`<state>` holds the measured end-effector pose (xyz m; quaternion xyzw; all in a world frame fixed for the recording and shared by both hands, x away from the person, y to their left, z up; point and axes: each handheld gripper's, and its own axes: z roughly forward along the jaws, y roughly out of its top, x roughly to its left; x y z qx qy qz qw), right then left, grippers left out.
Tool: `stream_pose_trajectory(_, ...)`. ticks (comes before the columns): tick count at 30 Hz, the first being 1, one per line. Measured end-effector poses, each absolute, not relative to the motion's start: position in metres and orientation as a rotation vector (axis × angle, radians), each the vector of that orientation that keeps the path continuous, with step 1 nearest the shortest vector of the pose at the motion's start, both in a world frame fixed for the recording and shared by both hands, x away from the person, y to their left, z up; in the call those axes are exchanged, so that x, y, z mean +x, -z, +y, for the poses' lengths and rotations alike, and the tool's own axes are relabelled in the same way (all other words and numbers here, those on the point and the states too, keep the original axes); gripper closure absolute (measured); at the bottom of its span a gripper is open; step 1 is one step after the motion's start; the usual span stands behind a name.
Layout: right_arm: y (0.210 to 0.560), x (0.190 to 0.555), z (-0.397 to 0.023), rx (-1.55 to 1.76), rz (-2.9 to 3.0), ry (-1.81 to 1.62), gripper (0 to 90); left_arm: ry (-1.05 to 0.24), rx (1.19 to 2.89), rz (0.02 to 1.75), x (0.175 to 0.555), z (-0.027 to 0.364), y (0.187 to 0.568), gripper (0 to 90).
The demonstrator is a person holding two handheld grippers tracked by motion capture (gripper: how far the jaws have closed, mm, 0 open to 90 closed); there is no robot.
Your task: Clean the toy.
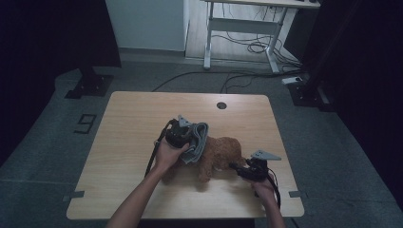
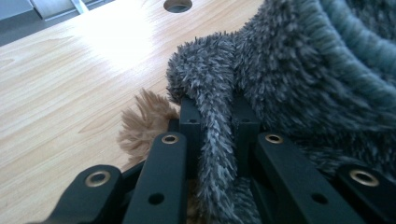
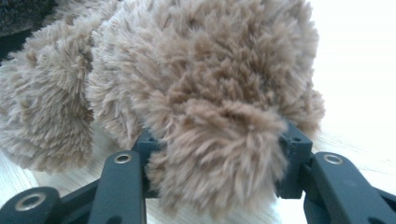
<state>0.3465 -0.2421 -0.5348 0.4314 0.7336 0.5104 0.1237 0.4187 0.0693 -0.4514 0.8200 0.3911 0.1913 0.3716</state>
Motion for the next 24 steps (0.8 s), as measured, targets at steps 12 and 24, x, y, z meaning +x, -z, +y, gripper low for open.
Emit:
stream_pose_trajectory(12,0.536,0.347,-0.244,1.277,2.147,-1.509,56.9,-0.434,2.044,1.035,0.420,0.087,0.450,79.1)
stream_pose_trajectory(24,0.534,0.347,-0.245,1.268,2.167,-1.507,61.7,-0.516,2.032,1.142,0.415,0.134,0.452,79.2)
